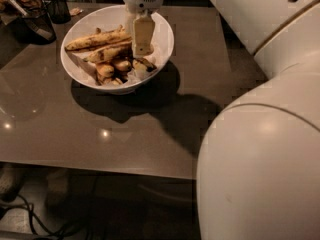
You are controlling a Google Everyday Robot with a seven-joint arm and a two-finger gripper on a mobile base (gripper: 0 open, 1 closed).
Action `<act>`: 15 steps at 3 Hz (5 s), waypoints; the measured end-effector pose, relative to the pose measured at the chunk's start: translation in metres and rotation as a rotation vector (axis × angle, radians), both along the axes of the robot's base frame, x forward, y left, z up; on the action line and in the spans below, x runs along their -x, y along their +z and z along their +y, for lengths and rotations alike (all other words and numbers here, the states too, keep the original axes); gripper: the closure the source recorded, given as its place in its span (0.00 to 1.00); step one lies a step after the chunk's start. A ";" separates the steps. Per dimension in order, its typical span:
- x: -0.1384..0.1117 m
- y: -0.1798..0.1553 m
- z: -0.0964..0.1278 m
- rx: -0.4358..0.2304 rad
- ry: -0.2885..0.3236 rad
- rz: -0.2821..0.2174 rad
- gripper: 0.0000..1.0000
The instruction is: Pick banana from white bowl
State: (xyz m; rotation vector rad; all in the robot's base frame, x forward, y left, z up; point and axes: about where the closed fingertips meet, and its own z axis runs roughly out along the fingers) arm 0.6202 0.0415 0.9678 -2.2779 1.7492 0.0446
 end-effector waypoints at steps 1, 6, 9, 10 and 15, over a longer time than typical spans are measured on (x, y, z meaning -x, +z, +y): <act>-0.002 -0.001 0.007 0.012 0.019 -0.005 0.43; -0.012 -0.026 0.012 0.047 0.035 0.045 0.44; -0.011 -0.027 0.011 0.047 0.033 0.049 0.86; -0.011 -0.027 0.011 0.047 0.033 0.049 1.00; 0.031 0.026 0.002 -0.019 -0.035 -0.126 1.00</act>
Offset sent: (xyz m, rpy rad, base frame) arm -0.0263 -0.0110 -0.0111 -0.1563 0.1439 0.0727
